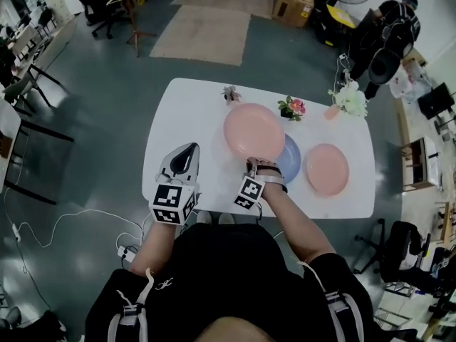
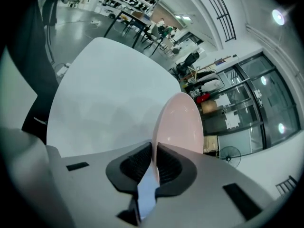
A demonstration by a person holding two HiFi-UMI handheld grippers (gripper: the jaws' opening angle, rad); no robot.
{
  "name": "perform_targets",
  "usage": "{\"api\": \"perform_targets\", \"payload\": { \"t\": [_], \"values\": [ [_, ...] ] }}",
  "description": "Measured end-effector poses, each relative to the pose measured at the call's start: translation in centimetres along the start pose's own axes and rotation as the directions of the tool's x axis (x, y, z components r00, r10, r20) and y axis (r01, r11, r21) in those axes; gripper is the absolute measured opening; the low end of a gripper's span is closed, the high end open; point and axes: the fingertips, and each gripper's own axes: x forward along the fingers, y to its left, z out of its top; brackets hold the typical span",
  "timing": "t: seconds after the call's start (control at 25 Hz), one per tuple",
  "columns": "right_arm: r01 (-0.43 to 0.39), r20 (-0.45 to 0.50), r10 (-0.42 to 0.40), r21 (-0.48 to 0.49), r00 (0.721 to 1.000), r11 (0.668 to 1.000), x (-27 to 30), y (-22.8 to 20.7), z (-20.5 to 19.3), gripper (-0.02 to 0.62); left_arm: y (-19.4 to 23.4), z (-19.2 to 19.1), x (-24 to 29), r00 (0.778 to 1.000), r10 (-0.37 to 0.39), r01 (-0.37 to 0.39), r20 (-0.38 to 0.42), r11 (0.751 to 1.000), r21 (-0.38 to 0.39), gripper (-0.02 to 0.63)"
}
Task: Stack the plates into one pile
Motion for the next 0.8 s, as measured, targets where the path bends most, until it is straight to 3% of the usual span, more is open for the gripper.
{"api": "perform_targets", "payload": {
  "t": [0.48,0.8],
  "values": [
    [-0.001,-0.163,0.033,0.196,0.986,0.981,-0.8,2.3,-8.8,0.046,-6.3,-0.1,4.9,0.983,-0.177,0.179,-0.042,0.983,0.039,0.012],
    [-0.071,-0.170,0.120,0.270,0.978,0.960,0.1,5.4,-9.7,0.041,-7.3,-1.1,5.8,0.976,-0.208,0.211,-0.071,0.977,0.042,0.012]
  ]
}}
